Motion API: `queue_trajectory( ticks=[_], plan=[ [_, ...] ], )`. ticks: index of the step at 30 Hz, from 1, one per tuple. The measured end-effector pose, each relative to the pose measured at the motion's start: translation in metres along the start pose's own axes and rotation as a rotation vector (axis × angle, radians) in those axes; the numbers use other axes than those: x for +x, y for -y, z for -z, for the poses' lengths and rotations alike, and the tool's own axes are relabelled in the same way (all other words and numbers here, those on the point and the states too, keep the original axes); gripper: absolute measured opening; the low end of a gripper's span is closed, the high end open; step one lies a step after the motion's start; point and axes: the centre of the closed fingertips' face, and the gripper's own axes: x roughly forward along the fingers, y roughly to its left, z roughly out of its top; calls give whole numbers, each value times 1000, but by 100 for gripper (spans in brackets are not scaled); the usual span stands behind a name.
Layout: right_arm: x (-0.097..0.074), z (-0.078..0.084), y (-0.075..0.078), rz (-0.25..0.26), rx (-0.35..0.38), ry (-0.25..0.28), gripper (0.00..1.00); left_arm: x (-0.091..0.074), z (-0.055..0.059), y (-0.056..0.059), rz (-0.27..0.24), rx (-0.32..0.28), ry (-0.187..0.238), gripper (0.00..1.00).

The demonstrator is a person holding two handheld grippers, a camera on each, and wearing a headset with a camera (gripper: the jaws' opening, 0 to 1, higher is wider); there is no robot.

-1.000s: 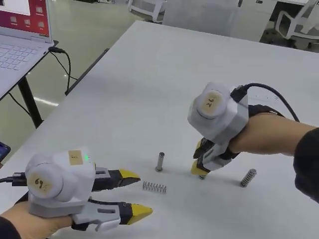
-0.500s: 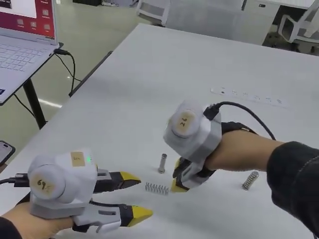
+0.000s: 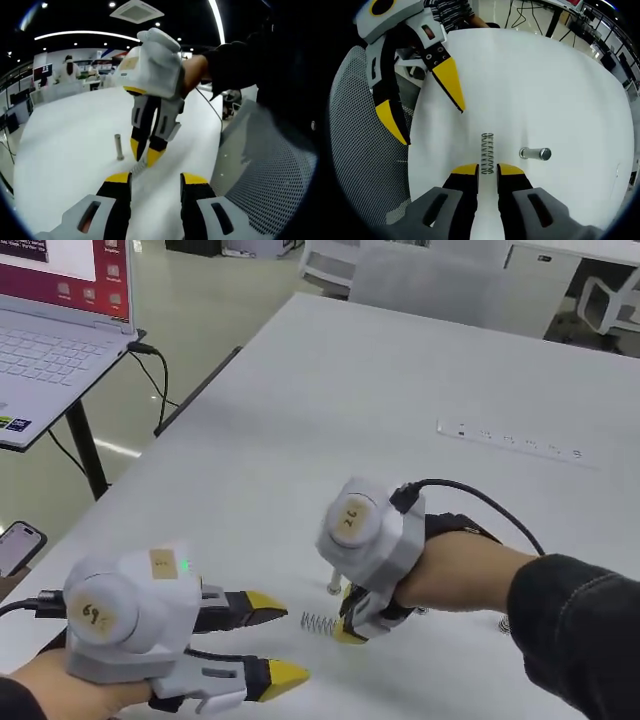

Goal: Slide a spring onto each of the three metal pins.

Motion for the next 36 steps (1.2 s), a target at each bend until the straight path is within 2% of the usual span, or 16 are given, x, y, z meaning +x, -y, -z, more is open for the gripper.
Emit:
queue_trajectory(
  ticks=[5, 12, 17, 24, 29, 33, 36],
  plan=[
    [5, 2, -2, 3, -10, -16, 10, -1, 1, 0, -3, -1, -2, 32],
    [5, 1, 0, 26, -21, -13, 8, -2, 1, 0, -4, 2, -4, 32],
    [2, 3, -6, 15, 8, -13, 7, -1, -1, 2, 0, 9, -5, 31],
    [-19, 6, -19, -4, 35, 15, 7, 6, -7, 8, 27, 35, -9, 30],
    [-45, 11, -26, -5, 54, 40, 7, 9, -14, 13, 49, 60, -8, 29],
    [-64, 15, -28, 18, 61, 50, 7, 13, -22, 19, 73, 87, -6, 29],
    [-79, 16, -34, 24, 76, 78, 7, 16, -28, 26, 93, 111, -4, 29]
  ],
)
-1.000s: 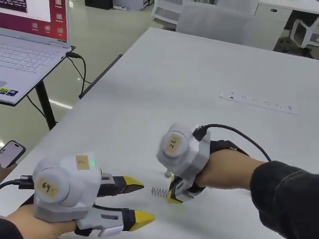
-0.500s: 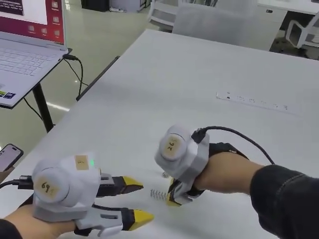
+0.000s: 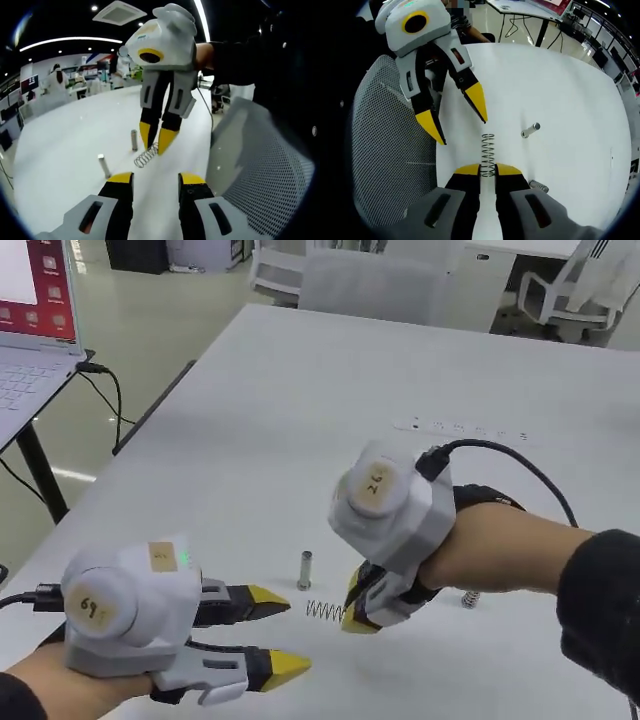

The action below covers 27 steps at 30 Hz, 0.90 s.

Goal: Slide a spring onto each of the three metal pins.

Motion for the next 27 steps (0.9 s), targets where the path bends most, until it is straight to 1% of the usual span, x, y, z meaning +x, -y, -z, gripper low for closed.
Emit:
queue_trajectory(
  ticks=[4, 8, 14, 21, 24, 27],
  plan=[
    [-13, 2, -7, 9, -2, 15, 7, 4, -9, 6, 19, 24, 4, 29],
    [-22, 7, -13, 19, -11, 9, 7, 8, -16, 12, 35, 44, 8, 28],
    [-30, 17, -20, 20, -27, -7, 7, 19, -29, 21, 63, 77, 15, 27],
    [-39, 30, -22, 25, -51, -34, 7, 29, -41, 29, 93, 117, 16, 25],
    [-41, 35, -23, 23, -71, -49, 7, 31, -46, 32, 102, 136, 18, 23],
    [-41, 35, -24, 15, -89, -53, 7, 33, -48, 31, 102, 141, 20, 21]
  ],
)
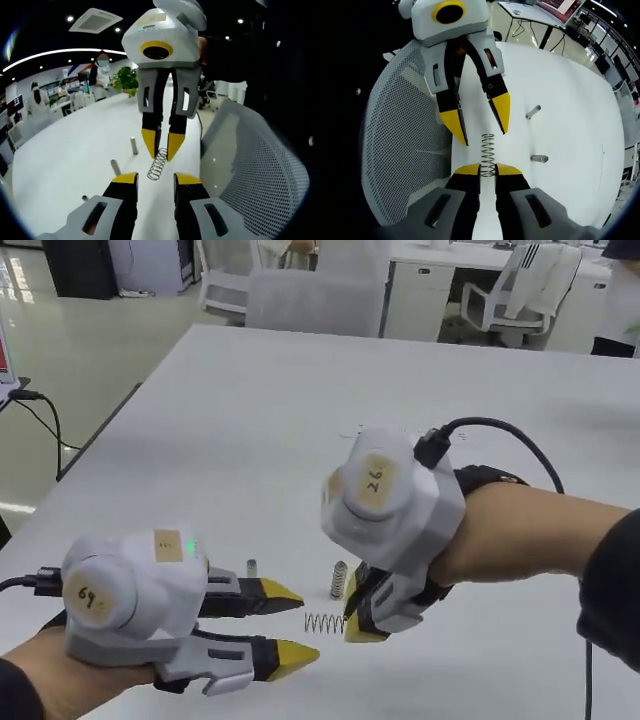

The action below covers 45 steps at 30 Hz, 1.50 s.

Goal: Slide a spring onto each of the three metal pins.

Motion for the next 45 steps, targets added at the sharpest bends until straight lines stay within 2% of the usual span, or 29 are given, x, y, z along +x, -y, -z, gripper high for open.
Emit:
queue_trajectory(
  ticks=[12, 19, 22, 31, 35, 42, 45],
  plan=[
    [2, -13, -5, -33, -87, 4, 7, -1, 4, 5, 2, 10, -17, 8],
    [2, -11, -8, -41, -116, -3, 8, 0, 5, 11, 22, 22, -26, 3],
    [0, -10, -9, -44, -113, 3, 8, 2, 5, 13, 38, 23, -29, 3],
    [-2, -10, -7, -42, -92, 41, 10, 1, 3, 13, 41, 22, -19, 2],
    [1, -7, -6, -45, -71, 45, 13, 1, 2, 15, 46, 31, -20, 2],
    [6, 2, -7, -48, -56, 33, 10, -1, -3, 12, 37, 25, 8, 2],
    [6, 2, -7, -46, -49, 36, 9, -1, -2, 13, 38, 27, 8, 2]
  ],
)
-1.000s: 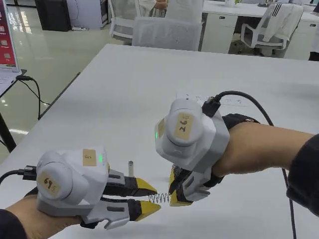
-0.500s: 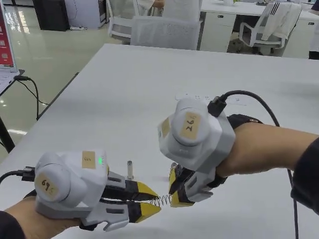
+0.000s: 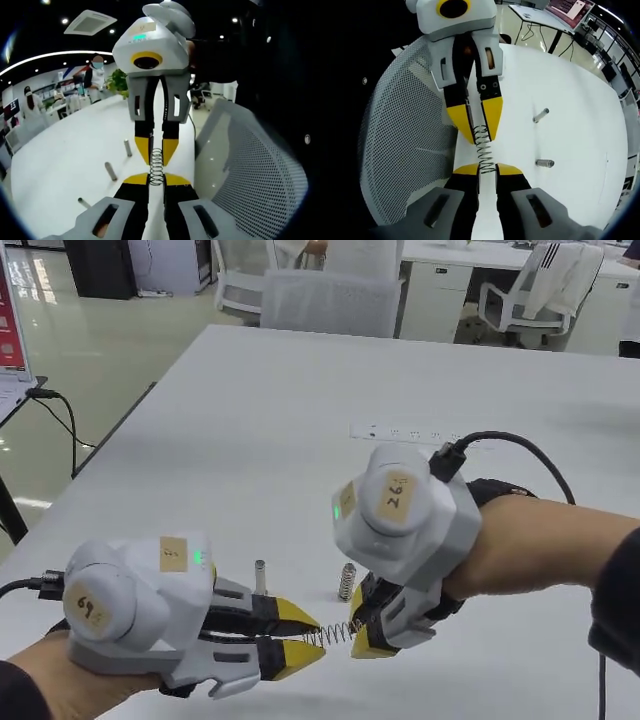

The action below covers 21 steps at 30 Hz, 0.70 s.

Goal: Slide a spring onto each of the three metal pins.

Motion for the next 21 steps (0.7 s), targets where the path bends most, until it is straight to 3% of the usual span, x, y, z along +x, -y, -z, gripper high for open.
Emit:
queue_trajectory(
  ticks=[21],
  plan=[
    [-15, -30, 1, 19, -28, 69, 8, -1, 9, -4, -5, -19, -16, 2]
  ],
)
